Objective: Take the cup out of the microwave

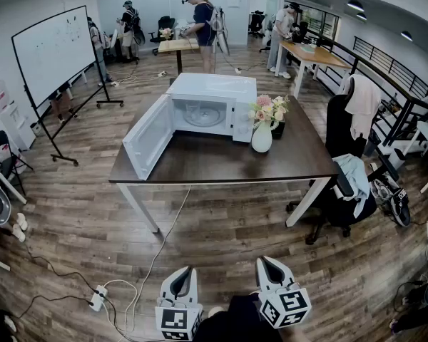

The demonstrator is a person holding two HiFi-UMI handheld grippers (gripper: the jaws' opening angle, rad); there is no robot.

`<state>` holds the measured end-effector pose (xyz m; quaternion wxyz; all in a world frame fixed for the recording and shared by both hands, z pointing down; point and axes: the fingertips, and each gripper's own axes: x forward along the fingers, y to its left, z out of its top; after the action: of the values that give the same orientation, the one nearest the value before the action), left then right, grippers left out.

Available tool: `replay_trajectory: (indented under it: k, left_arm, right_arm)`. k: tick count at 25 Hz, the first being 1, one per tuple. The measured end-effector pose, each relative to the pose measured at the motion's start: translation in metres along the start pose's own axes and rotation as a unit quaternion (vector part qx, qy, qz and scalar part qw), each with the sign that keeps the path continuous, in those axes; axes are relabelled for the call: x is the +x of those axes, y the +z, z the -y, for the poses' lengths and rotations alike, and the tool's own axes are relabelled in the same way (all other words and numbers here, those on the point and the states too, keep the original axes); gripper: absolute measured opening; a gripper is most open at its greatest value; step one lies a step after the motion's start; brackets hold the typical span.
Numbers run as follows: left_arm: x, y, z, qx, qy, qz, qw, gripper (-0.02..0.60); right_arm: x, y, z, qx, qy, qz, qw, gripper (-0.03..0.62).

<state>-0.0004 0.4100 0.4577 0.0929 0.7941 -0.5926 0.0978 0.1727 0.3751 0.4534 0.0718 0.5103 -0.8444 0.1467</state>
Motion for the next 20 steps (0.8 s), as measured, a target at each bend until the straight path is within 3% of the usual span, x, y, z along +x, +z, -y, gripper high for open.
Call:
replay_trajectory:
  k: [12,20]
  left_arm:
    - [-0.006,-0.001,0.002,0.011,0.0,0.002,0.9999,0.006]
    - [-0.013,0.006,-0.003,0.007,-0.002,0.018,0.9998,0.008]
  right_arm:
    - [-0.009,-0.009,0.0,0.022,-0.016,-0.002,1.0,-0.006]
    - [-0.007,-0.013,-0.011,0.025,-0.003,-0.004,1.0,-0.006]
